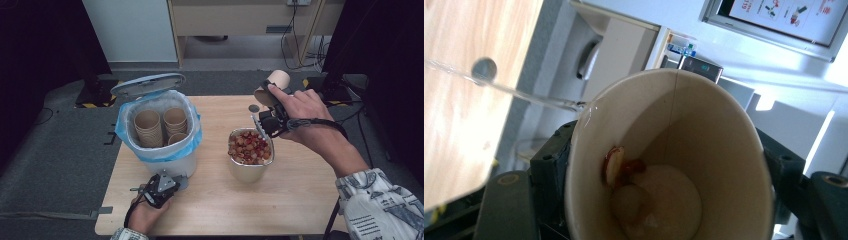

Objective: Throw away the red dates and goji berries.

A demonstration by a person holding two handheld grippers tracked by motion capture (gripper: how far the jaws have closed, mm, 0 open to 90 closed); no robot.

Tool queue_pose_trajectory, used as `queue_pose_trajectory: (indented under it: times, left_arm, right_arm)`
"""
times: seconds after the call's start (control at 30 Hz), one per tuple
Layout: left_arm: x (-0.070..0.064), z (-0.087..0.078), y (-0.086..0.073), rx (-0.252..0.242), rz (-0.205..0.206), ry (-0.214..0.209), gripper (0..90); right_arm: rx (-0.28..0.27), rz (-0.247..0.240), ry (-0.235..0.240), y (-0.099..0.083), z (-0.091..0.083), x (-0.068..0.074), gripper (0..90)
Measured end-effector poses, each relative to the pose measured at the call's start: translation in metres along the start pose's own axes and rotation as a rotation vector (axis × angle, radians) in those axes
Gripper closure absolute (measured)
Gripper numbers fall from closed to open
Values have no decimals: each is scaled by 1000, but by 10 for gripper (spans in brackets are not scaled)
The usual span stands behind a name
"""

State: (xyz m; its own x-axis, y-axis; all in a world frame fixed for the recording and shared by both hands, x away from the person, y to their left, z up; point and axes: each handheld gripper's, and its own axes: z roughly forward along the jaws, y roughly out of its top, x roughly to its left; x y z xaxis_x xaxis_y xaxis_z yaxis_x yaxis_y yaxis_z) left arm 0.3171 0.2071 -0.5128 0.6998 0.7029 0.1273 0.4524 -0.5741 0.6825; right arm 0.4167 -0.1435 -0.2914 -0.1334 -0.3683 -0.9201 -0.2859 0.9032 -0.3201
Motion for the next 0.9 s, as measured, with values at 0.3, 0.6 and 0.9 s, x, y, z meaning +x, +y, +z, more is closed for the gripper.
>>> queue_pose_trajectory:
  times: [0.3,0.6,0.9]
  left_arm:
    - [0,0,0,1,1,0,899]
    - [0,0,0,2,2,1,898]
    - [0,0,0,0,0,-1,898]
  right_arm:
    - [15,-110,-20,8,0,2,280]
    - [39,-170,-37,9,-2,2,280]
    - [27,-165,-38,12,0,2,280]
